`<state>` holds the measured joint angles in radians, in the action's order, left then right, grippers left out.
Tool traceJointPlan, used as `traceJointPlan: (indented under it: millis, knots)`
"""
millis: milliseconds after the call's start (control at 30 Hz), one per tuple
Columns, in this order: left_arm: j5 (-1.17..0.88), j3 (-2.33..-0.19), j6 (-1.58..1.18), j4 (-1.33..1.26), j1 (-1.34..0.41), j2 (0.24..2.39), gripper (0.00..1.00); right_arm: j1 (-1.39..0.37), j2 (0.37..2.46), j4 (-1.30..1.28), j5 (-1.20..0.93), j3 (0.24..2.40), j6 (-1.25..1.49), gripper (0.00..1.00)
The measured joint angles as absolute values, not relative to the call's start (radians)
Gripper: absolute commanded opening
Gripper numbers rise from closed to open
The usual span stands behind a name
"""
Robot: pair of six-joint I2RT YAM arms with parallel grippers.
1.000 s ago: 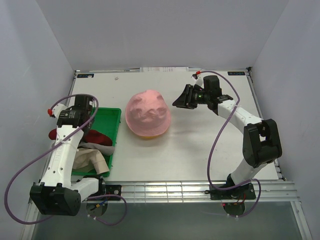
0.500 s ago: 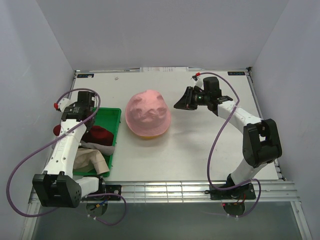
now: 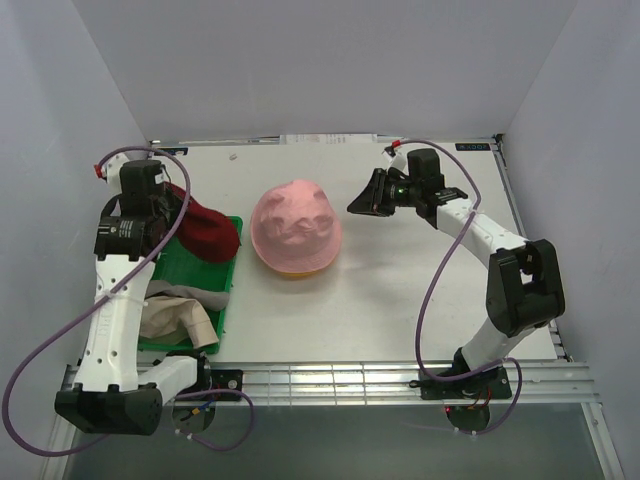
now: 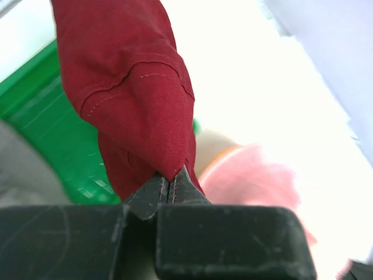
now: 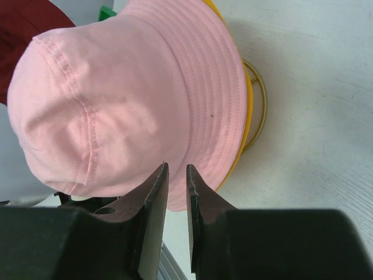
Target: Stack the hats
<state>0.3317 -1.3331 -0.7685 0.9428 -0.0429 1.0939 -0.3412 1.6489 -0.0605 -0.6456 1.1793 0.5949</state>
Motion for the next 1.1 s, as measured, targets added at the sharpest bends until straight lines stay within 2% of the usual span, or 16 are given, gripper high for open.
traceJointPlan:
  millis: [300,467,633,833,1100]
  knots:
    - [-0.017,-1.528,-0.695,0.829,-0.043,1.097,0.00,-0.340,1.641,-0.113,-0.662,1.279,0.594,0.44]
    - [-0.211,-1.649,-0.692,0.775,-0.043,1.126,0.00,-0.335,1.621,-0.125,-0.693,1.322,0.602,0.58]
    - [-0.405,-1.681,-0.701,0.694,-0.043,1.142,0.00,-0.334,1.608,-0.109,-0.739,1.360,0.643,0.71]
    - [-0.595,-1.583,-0.723,0.563,-0.043,1.149,0.00,-0.335,1.599,-0.025,-0.786,1.397,0.748,0.76]
    - [-0.729,-1.485,-0.768,0.417,-0.043,1.151,0.00,-0.368,1.599,0.107,-0.815,1.424,0.884,0.79]
